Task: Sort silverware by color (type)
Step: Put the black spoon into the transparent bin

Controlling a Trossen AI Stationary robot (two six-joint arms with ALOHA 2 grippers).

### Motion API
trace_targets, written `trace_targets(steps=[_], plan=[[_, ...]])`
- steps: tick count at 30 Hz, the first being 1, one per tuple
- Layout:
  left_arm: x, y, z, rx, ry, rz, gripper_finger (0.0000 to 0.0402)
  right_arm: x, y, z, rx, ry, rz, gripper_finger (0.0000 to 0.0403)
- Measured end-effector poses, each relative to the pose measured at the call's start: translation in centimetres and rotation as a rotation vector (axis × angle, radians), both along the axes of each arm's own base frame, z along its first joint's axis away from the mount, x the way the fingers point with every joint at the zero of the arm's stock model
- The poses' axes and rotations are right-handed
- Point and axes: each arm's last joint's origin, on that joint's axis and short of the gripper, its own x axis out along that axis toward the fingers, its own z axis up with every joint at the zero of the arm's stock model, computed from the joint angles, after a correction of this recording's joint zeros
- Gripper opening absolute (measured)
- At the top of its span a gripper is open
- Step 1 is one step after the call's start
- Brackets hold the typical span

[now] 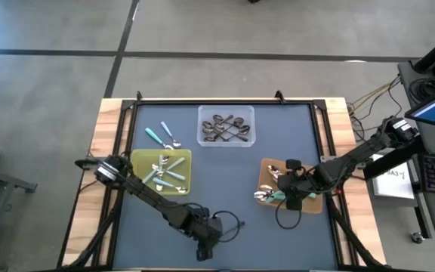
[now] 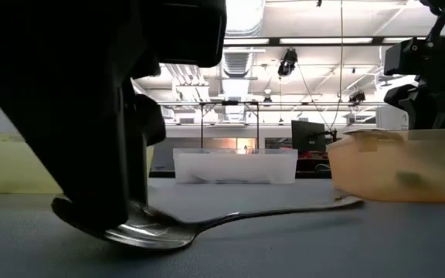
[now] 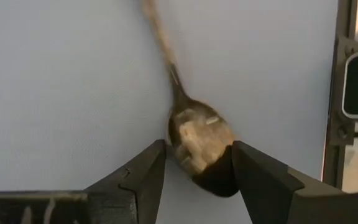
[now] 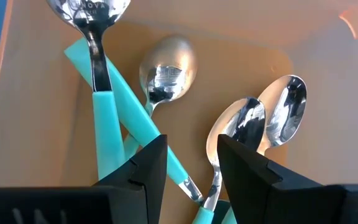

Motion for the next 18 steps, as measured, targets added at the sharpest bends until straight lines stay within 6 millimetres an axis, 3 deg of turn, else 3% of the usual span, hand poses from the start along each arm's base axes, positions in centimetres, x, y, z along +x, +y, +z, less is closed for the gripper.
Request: trace_targets(steps=[4, 8, 15, 18], plan=[[-0.1, -0.3, -1.7, -0.013, 0.067, 0.061, 0.0167, 0.0, 0.0, 0.0, 0.000, 0.001, 0.001, 0.0132], [-0.1, -0.3, -1.9, -0.013, 0.082, 0.074, 0.0146, 0.0, 0.0, 0.0, 0.000, 0.001, 0.000, 0.0132], [-0.2, -0.2, -1.9, -0.035, 0.107, 0.103, 0.0021, 0.0, 0.0, 0.0, -0.006, 0.002, 0.014, 0.0132], [-0.1, -0.3, -1.9, -0.072, 0.120, 0.135, 0.0014, 0.0, 0.0, 0.0, -0.007, 0.002, 0.014, 0.0132]])
